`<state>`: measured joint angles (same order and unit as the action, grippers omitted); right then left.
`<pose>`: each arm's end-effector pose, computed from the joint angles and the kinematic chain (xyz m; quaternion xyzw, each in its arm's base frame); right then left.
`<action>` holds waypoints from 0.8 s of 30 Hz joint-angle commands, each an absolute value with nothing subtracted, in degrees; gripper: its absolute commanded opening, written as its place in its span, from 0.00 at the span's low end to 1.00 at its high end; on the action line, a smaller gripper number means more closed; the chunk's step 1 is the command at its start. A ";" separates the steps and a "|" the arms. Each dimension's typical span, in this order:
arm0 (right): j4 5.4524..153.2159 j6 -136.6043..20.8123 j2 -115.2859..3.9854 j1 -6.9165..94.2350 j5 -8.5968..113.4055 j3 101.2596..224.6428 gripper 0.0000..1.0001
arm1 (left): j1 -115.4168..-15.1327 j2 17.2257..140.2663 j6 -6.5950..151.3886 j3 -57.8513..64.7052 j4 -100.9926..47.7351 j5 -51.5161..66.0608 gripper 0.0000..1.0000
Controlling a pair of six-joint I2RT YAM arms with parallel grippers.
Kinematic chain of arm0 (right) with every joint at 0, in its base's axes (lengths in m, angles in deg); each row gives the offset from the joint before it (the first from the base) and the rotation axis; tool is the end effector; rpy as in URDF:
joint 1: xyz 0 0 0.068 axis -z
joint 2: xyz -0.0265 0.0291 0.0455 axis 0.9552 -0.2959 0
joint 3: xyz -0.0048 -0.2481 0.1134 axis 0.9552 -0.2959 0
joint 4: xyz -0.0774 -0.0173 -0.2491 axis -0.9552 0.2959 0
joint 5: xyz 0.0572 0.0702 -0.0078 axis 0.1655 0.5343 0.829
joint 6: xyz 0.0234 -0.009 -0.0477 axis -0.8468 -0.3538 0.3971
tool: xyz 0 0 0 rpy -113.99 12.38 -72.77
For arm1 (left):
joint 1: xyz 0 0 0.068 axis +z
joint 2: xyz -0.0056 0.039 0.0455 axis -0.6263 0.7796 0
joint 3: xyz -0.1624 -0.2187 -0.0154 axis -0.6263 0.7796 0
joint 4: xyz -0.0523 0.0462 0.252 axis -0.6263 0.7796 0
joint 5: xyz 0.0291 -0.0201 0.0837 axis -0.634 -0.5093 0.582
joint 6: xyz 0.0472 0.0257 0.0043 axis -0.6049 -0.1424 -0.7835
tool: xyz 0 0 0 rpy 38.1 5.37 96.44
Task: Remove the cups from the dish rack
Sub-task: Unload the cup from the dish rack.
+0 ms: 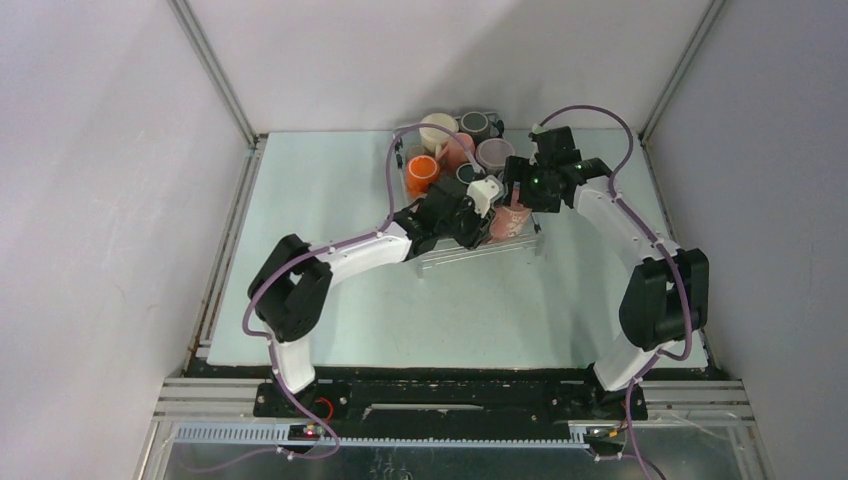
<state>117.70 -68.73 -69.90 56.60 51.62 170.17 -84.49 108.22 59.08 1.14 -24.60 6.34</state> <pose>0.3491 0.1059 0.2965 -0.0077 0.9424 0.1499 0.2989 0.2917 -0.3072 0.2412 0.3845 0.7756 -0.2501 0.4337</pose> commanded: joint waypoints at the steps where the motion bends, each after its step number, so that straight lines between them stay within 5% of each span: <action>1: 119.49 -67.25 -70.64 58.01 50.88 172.00 0.57 | -85.10 109.79 57.81 -3.40 -22.08 8.02 0.46; 24: 118.75 -66.64 -71.18 62.27 56.89 171.10 0.55 | -86.43 119.46 57.90 -15.53 -16.07 10.12 0.44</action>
